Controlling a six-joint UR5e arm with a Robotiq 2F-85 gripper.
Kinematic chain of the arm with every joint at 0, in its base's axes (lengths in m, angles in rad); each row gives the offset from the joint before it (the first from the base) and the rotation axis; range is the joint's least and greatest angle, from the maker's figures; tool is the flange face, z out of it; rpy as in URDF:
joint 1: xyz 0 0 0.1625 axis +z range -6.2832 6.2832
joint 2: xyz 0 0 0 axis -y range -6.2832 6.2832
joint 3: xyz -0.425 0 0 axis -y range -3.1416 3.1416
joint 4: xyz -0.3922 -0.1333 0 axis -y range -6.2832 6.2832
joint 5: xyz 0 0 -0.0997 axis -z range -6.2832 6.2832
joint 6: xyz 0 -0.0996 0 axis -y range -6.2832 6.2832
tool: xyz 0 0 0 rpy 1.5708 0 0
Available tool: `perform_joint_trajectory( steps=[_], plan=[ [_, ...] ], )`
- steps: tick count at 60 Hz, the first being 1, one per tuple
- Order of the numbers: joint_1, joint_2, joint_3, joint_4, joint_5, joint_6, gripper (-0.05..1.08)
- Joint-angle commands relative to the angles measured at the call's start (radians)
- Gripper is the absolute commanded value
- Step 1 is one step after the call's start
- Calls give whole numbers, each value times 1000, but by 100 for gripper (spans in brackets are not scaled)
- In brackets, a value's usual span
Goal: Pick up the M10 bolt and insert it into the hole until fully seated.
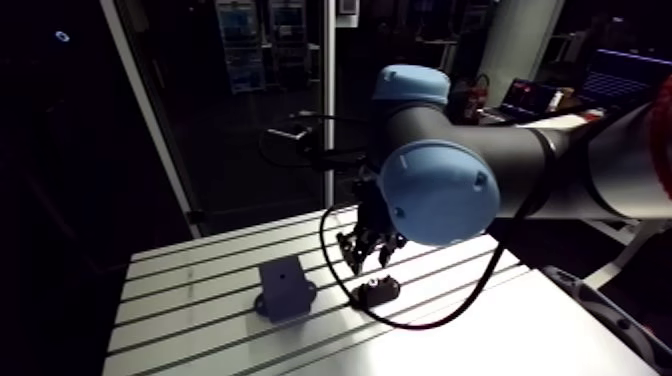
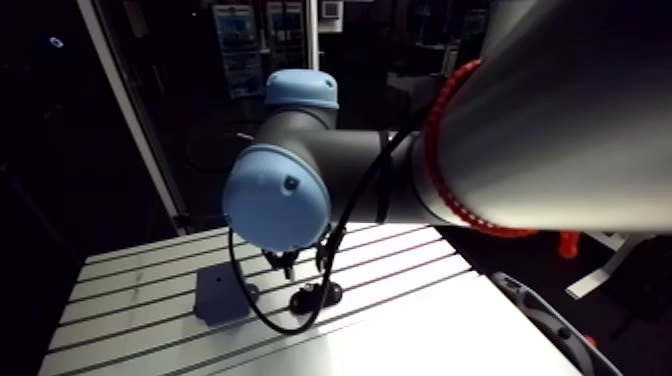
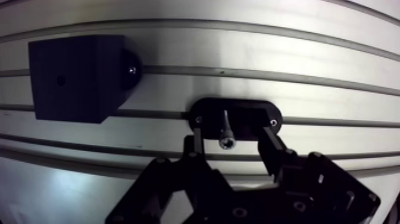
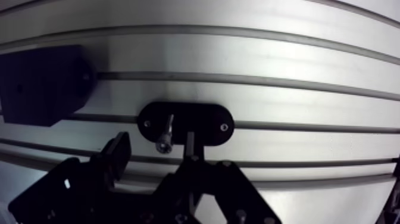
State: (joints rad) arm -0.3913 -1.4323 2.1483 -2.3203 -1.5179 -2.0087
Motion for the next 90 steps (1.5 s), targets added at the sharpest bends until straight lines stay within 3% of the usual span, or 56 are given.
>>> perform_joint_trajectory(
  steps=[1, 90],
  plan=[
    [0, 5, 3, -3, -1, 10, 42],
    [2, 19, 31, -46, -5, 54, 45]
  ],
)
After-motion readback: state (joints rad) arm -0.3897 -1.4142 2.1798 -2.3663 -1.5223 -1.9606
